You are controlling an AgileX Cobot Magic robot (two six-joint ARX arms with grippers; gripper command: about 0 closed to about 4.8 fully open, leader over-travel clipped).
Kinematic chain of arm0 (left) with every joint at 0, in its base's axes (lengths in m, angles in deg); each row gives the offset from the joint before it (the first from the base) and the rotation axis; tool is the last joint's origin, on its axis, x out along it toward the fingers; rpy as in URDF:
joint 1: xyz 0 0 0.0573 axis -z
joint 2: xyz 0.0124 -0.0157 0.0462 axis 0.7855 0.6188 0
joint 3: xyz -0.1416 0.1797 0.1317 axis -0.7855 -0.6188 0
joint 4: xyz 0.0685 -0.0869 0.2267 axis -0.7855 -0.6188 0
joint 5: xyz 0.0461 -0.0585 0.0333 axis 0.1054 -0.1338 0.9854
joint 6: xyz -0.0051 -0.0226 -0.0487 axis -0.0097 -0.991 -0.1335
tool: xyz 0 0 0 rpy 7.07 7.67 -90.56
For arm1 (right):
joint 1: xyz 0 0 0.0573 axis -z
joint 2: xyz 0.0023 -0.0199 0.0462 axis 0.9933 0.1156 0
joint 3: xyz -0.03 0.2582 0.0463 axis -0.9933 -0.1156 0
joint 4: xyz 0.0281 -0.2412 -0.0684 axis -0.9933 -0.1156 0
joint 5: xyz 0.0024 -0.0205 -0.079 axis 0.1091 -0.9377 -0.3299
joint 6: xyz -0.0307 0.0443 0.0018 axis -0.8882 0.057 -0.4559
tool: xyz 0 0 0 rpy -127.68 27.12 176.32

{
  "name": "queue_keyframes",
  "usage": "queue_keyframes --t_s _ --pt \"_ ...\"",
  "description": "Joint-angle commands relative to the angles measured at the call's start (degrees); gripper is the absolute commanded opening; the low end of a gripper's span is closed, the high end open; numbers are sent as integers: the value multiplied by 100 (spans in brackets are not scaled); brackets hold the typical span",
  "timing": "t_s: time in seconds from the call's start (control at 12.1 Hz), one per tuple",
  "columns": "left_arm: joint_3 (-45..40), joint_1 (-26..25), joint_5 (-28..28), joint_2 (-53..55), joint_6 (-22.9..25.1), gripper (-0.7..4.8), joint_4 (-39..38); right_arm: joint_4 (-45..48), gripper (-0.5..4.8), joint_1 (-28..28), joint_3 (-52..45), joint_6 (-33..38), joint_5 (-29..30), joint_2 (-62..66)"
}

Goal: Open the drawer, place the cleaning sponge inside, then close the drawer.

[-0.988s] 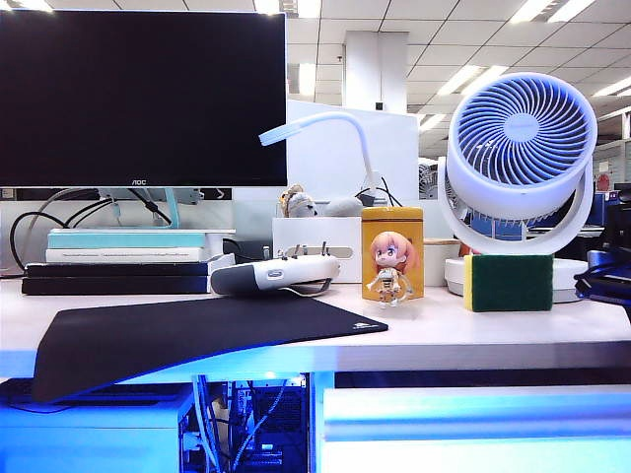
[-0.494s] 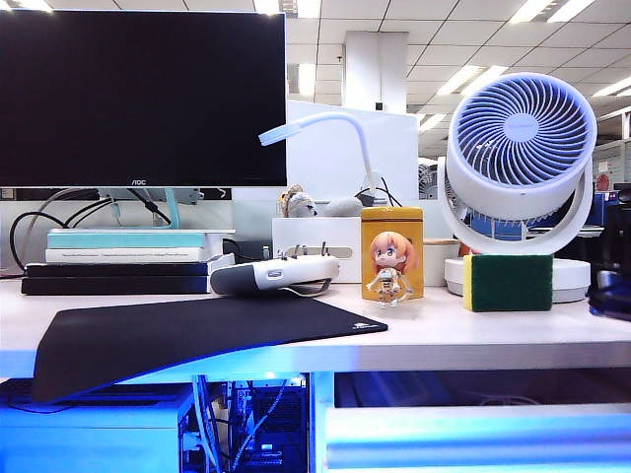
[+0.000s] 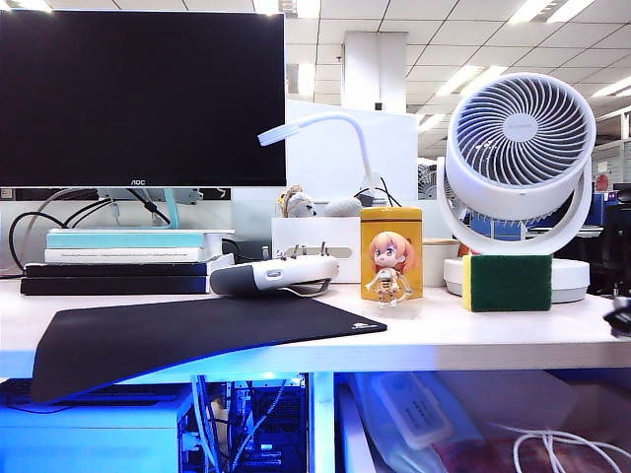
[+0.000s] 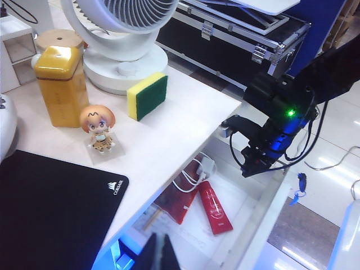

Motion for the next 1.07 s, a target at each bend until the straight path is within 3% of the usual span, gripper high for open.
queue_keyframes --t_s 0.08,1.07 --pt "28 -2 -20 -9 48 -6 31 -431 -9 -286 11 26 -146 -306" --pt "28 -2 -20 -11 48 -6 31 -1279 -9 -507 -415 444 -142 -352"
